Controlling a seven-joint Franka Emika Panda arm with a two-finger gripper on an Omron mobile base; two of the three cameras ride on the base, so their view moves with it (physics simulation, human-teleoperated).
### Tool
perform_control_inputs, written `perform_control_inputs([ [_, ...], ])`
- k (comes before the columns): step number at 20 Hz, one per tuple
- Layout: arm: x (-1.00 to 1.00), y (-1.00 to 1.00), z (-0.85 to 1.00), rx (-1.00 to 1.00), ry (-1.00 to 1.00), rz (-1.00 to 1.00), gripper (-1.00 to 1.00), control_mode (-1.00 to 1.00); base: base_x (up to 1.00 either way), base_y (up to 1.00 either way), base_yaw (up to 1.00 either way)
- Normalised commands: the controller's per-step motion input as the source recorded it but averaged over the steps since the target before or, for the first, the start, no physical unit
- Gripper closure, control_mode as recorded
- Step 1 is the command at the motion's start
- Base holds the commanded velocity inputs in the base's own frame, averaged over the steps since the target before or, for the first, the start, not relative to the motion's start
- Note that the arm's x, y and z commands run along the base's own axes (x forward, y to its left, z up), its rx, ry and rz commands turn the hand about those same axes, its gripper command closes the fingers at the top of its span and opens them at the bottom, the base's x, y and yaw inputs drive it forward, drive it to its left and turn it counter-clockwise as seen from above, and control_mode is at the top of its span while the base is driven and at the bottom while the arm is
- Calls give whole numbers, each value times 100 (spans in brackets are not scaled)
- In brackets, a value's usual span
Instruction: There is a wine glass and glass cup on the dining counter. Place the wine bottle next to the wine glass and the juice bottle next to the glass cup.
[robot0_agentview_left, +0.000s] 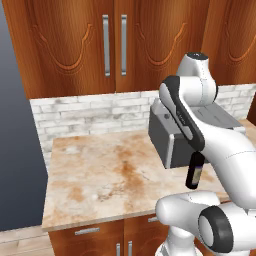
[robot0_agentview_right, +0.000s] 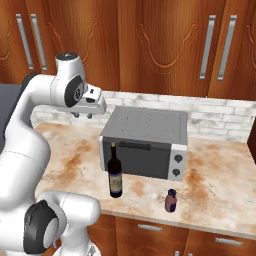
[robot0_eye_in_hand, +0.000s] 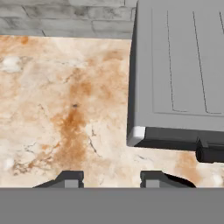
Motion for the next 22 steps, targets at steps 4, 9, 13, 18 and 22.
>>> perform_control_inputs([
  [4,-10,0,0,0,-4,0,-100,-100,0,0,0],
  [9,-22,4,0,0,-2,-2,-100,-100,0,0,0],
  [13,-30,6,-2,0,0,-20,-100,-100,0,0,0],
  [18,-15,3,-9,0,1,-35,-100,-100,0,0,0],
  [22,-14,3,-15,0,0,-41,-100,-100,0,0,0],
])
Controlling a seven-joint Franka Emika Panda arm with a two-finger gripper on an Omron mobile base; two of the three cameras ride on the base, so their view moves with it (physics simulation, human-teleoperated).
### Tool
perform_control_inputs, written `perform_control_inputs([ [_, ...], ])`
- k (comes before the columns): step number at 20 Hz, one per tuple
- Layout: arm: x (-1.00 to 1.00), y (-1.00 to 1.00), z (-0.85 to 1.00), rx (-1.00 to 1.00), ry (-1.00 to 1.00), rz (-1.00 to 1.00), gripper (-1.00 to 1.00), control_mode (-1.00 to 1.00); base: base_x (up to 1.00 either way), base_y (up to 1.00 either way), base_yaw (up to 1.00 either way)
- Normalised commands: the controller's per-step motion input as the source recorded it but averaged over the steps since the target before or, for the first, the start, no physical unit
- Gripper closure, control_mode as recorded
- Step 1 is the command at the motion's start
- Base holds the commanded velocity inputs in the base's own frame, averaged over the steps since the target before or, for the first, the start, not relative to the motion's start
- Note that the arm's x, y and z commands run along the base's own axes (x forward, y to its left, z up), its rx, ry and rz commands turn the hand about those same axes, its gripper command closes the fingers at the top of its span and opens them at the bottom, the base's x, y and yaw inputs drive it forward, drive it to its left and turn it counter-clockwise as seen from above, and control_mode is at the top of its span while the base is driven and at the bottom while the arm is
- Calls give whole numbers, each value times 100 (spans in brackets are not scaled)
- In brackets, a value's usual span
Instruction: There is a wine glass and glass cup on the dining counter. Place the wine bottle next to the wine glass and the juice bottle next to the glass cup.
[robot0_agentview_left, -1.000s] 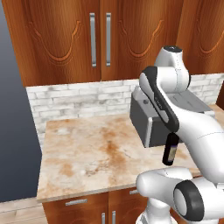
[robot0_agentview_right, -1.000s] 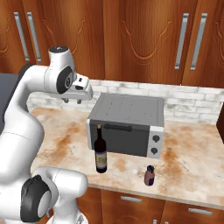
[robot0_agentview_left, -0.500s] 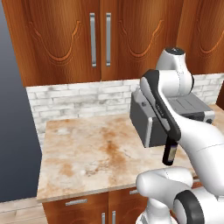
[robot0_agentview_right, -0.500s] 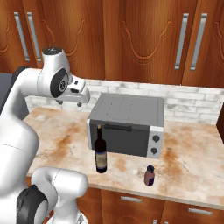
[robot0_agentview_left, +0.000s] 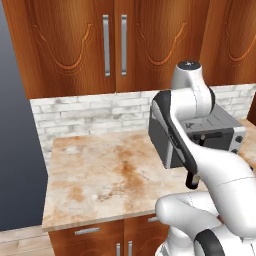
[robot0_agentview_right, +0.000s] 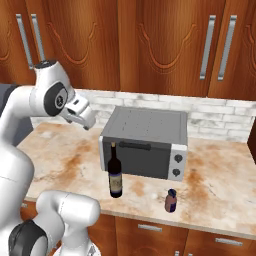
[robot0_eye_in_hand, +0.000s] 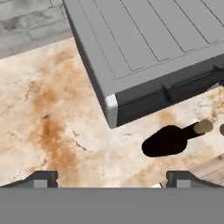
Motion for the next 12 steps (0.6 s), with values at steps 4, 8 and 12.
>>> perform_control_inputs([
  [4,-23,7,-21,1,0,-41,-100,-100,0,0,0],
  [8,-26,5,-24,1,0,-38,-100,-100,0,0,0],
  [12,-14,8,-34,-1,-4,-41,-100,-100,0,0,0],
])
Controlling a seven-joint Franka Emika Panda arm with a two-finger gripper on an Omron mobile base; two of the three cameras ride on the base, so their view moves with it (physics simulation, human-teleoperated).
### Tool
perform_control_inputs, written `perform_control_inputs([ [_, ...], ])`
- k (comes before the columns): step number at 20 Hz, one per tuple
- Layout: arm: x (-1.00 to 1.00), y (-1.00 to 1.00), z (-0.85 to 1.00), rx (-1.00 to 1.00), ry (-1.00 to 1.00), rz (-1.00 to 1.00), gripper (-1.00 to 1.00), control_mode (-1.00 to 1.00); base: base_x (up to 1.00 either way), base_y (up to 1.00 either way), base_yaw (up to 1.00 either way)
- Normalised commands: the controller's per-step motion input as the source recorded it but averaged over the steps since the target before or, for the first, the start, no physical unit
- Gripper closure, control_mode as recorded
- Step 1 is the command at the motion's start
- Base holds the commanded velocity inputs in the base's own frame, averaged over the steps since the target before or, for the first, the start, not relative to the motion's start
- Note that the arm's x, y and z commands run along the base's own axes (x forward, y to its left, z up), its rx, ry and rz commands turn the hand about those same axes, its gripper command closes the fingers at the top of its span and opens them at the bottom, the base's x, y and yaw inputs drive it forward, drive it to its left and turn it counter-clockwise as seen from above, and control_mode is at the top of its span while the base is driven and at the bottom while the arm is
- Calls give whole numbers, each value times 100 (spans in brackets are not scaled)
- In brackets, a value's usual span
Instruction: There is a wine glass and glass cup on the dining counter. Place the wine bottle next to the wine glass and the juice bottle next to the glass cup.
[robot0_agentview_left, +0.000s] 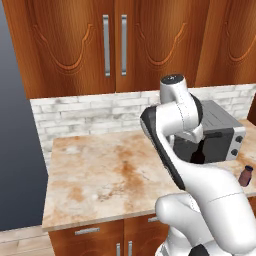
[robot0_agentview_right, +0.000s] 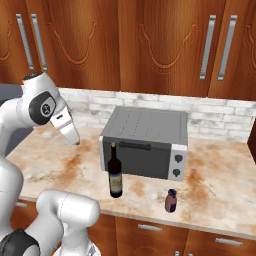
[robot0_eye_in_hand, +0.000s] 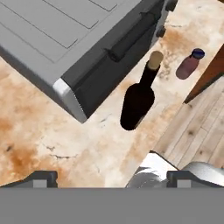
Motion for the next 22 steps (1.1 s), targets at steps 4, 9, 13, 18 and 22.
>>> perform_control_inputs([
  [4,-1,3,-30,-3,-7,-45,-100,-100,0,0,0],
  [9,0,0,-16,-4,-12,-31,-100,-100,0,0,0],
  [13,-4,-2,-14,-13,-21,-24,-100,-100,0,0,0],
  [18,-4,-6,-11,-16,-27,-22,-100,-100,0,0,0],
  [22,-7,-12,-17,-5,-20,-13,-100,-100,0,0,0],
])
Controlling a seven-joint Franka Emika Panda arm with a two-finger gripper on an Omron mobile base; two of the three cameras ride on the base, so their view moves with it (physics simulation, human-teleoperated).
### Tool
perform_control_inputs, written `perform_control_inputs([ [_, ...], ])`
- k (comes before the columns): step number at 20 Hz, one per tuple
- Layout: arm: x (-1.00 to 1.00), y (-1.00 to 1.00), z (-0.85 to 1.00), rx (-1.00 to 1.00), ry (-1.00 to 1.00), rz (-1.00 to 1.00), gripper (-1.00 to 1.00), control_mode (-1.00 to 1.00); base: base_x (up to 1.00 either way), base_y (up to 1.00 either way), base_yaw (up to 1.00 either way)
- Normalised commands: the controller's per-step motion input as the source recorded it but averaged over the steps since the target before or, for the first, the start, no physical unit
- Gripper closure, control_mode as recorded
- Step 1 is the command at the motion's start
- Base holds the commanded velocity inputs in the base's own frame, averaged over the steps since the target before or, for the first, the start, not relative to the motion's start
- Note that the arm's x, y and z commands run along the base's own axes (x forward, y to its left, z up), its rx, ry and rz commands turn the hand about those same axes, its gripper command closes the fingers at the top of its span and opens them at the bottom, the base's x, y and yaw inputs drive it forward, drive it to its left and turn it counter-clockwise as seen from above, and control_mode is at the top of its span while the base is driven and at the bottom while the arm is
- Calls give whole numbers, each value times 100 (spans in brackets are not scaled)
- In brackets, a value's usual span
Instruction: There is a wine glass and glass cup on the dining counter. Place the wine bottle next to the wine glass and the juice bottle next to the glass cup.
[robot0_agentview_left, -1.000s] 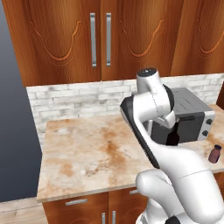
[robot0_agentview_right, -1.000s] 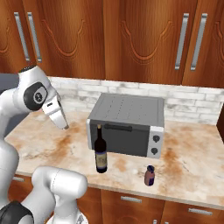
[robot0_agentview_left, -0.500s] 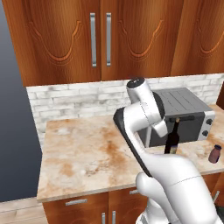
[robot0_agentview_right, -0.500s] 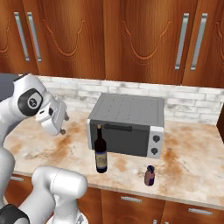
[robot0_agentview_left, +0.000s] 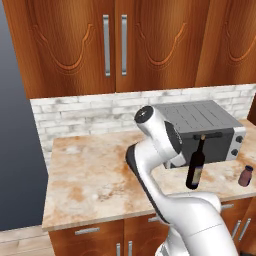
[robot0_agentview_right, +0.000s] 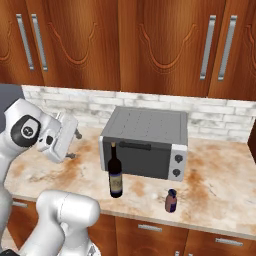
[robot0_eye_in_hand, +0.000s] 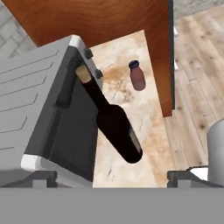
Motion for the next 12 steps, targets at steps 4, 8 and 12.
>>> perform_control_inputs([
  [4,-20,-24,-14,0,-12,-1,-100,-100,0,0,0],
  [8,-15,-25,-12,3,-8,0,-100,-100,0,0,0],
  [12,-11,-27,-12,3,-4,0,-100,-100,0,0,0],
])
